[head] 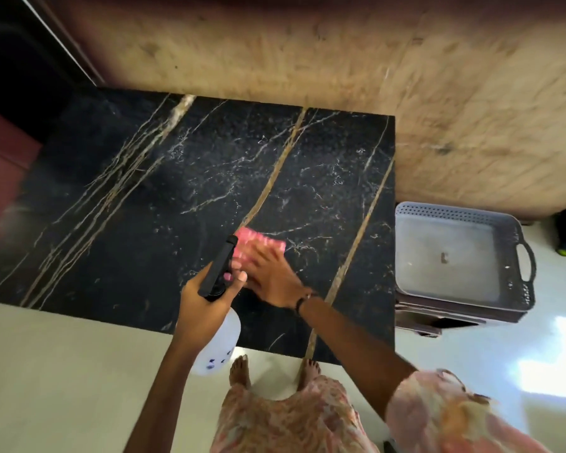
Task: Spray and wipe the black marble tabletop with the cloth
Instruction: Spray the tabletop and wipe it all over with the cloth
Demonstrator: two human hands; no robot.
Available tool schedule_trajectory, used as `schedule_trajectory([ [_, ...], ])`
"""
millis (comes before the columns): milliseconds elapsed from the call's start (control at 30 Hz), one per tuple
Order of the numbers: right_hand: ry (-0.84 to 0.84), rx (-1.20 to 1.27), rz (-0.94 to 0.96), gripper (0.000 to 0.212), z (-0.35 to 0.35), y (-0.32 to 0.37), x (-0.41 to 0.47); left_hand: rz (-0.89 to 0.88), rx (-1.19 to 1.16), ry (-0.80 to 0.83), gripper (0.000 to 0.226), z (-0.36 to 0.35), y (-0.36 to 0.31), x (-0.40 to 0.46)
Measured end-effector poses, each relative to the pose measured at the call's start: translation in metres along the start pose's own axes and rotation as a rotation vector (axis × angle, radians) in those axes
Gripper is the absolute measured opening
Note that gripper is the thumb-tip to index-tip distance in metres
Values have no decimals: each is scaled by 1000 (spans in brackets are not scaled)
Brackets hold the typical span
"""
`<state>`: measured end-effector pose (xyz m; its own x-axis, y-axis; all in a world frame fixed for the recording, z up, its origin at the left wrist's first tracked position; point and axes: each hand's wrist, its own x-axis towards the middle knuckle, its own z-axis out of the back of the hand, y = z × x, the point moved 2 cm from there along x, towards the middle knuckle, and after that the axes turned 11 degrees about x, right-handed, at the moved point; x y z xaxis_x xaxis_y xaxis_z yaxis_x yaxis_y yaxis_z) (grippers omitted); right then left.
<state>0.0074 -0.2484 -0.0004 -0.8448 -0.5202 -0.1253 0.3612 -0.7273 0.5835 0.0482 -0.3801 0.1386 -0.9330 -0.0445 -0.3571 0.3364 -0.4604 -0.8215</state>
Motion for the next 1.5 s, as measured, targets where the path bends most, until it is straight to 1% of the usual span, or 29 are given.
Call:
schedule_trajectory([
  [100,71,-49,152,51,-25,15,-38,11,-15,-20,15,20,7,7],
  [167,90,-54,190,47,-20,3,-64,17,-12,-21,15,34,12,13],
  [200,92,-50,178,47,-14,-7,-72,23,-16,-23,15,44,15,16],
  [300,70,-60,19,54,5,-31,-69,42,-43,-24,17,77,29,29],
  [333,38,-63,-49,57,11,-36,-62,50,-51,-25,18,87,32,33],
  [400,-78,-76,-164,60,16,-31,-29,51,-74,-33,18,115,42,45],
  [467,-224,-55,-302,60,14,-13,19,40,-78,-24,17,147,52,59],
  [533,-346,-28,-419,55,6,7,70,35,-83,-31,19,176,62,72],
  [633,-377,20,-492,56,-16,50,153,42,-101,-66,20,227,78,95],
  [733,-305,40,-433,56,-44,104,222,55,-103,-97,18,271,96,116],
  [867,-127,49,-238,56,-92,186,276,50,-59,-187,18,322,119,139],
  [933,-14,10,-105,53,-116,216,276,52,-70,-230,18,342,128,148],
  [1000,55,8,11,50,-129,228,257,65,-83,-247,16,355,135,156],
  [1067,98,-5,85,46,-131,226,230,67,-91,-235,15,361,139,162],
  [1133,111,-66,104,45,-125,213,205,59,-100,-213,17,362,140,166],
  [1167,100,-96,79,46,-121,206,194,53,-109,-200,19,360,141,168],
  [1233,8,-103,-53,47,-116,201,177,46,-130,-174,21,357,143,172],
  [1333,-235,50,-398,49,-122,220,174,72,-144,-165,19,349,147,173],
  [1400,-378,194,-644,53,-131,245,195,43,-140,-157,20,344,148,173],
  [1433,-403,271,-753,57,-135,257,208,23,-134,-156,21,342,148,173],
  [1500,-365,377,-871,69,-139,275,232,17,-131,-173,21,338,148,175],
])
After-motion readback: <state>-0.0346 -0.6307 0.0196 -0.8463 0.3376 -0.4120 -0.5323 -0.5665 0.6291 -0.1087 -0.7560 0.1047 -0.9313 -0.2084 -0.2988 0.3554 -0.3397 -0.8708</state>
